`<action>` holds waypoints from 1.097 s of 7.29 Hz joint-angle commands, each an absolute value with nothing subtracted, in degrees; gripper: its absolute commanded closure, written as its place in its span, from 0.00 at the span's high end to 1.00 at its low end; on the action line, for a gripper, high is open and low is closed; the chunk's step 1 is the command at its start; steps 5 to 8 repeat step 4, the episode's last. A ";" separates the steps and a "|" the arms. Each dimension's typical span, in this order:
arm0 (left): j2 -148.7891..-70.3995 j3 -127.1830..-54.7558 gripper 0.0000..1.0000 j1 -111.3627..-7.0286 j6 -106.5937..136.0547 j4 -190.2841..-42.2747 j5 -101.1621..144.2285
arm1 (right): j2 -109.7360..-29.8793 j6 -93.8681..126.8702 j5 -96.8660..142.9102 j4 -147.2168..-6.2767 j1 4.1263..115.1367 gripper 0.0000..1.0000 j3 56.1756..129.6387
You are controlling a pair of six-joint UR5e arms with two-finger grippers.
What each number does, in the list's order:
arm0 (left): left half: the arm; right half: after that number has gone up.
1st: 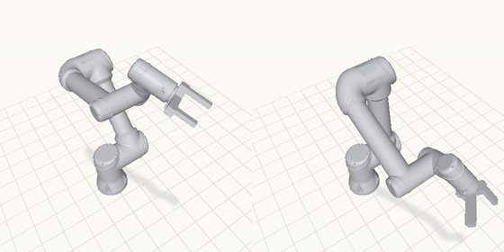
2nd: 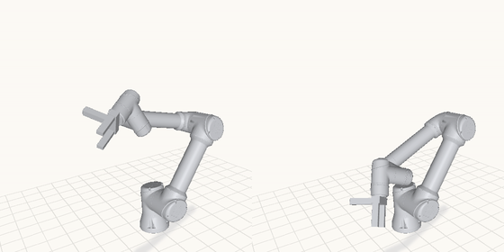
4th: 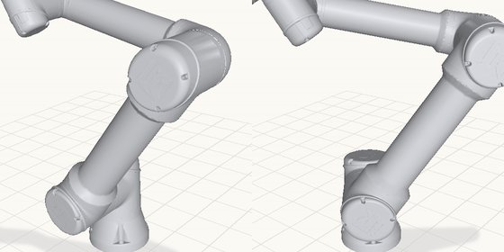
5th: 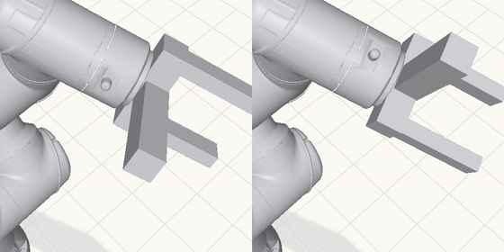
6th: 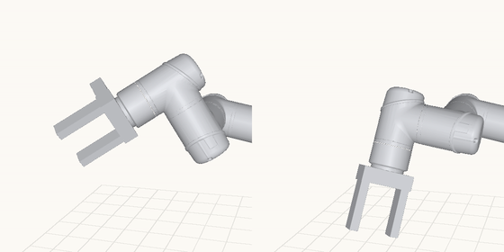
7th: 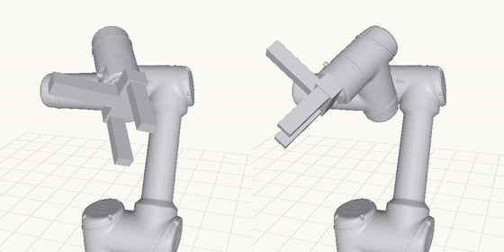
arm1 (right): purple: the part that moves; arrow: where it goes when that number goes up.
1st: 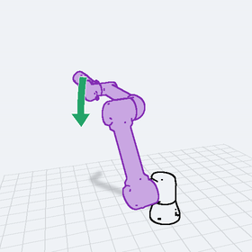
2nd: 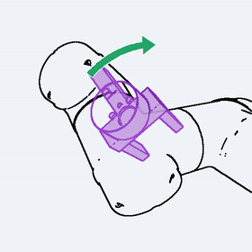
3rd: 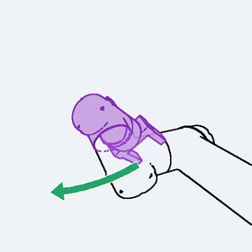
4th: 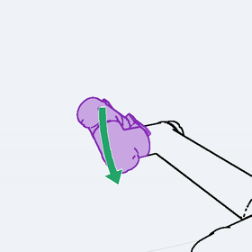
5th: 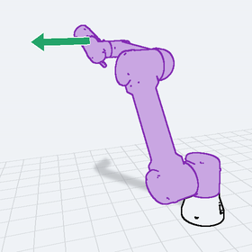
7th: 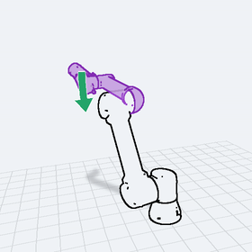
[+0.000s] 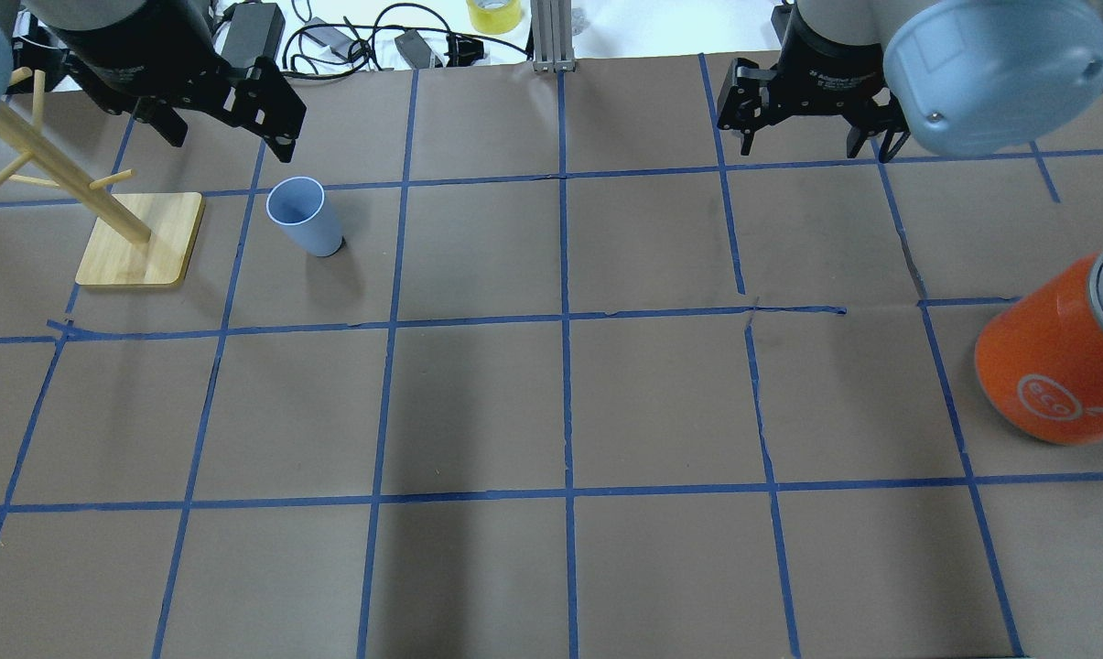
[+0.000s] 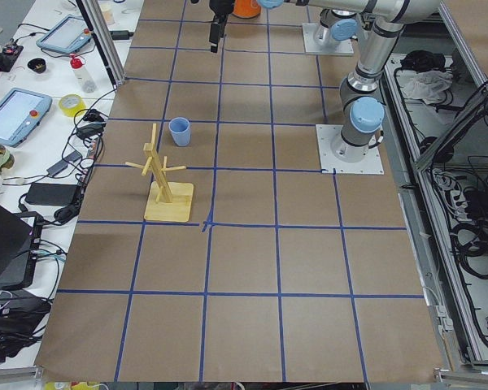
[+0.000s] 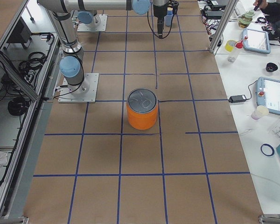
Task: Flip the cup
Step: 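Open the left gripper and raise it away from the upright cup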
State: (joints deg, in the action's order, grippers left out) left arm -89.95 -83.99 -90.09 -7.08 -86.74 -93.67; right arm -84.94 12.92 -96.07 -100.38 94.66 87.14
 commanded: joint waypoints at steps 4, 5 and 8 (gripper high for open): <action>-89.12 -84.37 1.00 -88.42 -1.85 -89.91 -92.81 | -84.99 12.92 -96.15 -100.55 94.66 1.00 88.93; -89.12 -84.37 1.00 -88.42 -1.85 -89.91 -92.81 | -84.99 12.92 -96.15 -100.55 94.66 1.00 88.93; -89.12 -84.37 1.00 -88.42 -1.85 -89.91 -92.81 | -84.99 12.92 -96.15 -100.55 94.66 1.00 88.93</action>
